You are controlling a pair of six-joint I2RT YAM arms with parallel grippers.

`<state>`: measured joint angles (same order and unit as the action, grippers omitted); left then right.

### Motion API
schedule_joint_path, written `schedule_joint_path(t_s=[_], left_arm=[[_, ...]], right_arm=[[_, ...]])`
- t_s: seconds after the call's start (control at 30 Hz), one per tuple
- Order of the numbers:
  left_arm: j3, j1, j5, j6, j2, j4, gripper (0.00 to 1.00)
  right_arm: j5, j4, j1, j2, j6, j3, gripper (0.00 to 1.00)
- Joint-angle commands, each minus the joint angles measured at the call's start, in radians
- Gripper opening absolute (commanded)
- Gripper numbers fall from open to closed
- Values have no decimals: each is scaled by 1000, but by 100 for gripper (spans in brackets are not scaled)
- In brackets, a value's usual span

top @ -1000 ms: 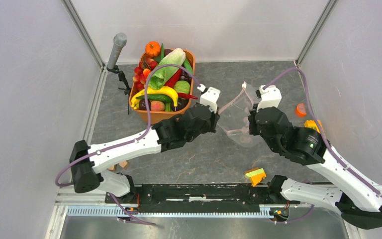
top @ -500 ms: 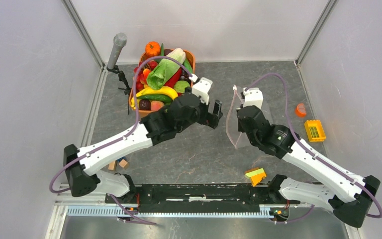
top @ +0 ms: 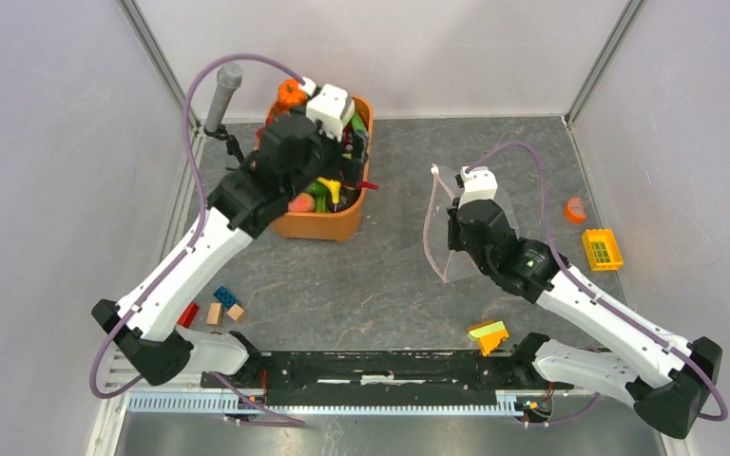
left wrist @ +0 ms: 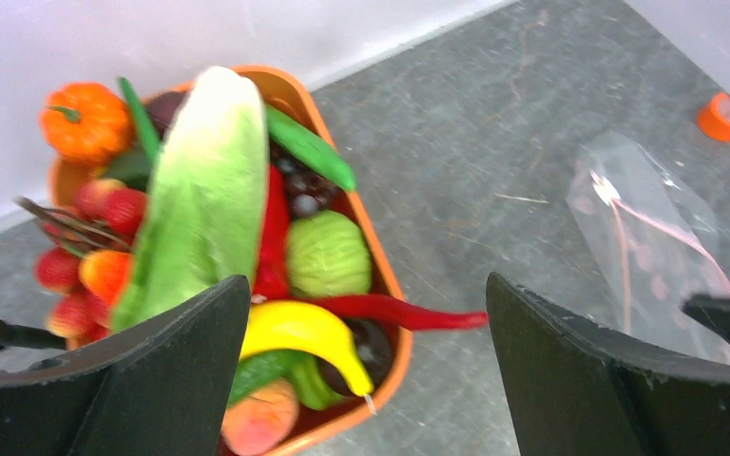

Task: Place the food in the zip-top bag and seal the zipper
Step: Open the zipper of the food storage bag at the center of the board, then pick up the fake vegetable from the bin.

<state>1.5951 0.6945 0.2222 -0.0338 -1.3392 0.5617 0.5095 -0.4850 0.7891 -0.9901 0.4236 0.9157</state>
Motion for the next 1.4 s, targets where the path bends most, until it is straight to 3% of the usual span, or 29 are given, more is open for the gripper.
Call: schedule_joint_path(t_s=[0.0, 0.23, 0.53, 0.73, 0.87, 1.2, 1.37], left_arm=[[188, -128, -84, 129, -141, 148, 100], [362, -160, 26, 174, -361, 236, 100], [397, -173, 233, 232, -442, 182, 100], [353, -173, 146, 240, -373, 84, 100], [318, -175, 196, 269, -358, 24, 100], [306, -227, 237, 252, -462, 84, 100], [338, -243, 156, 251, -492, 155, 100]], right_arm=[[-54, 58, -5, 18, -10, -8, 0], [-100, 69, -5, 12, -8, -24, 0], [-140, 83, -5, 19, 3, -54, 0], [-163, 107, -5, 8, 5, -73, 0], [-183, 119, -5, -3, 6, -78, 0], [-196, 138, -5, -4, 11, -84, 0], [-196, 141, -4, 5, 13, -95, 0]])
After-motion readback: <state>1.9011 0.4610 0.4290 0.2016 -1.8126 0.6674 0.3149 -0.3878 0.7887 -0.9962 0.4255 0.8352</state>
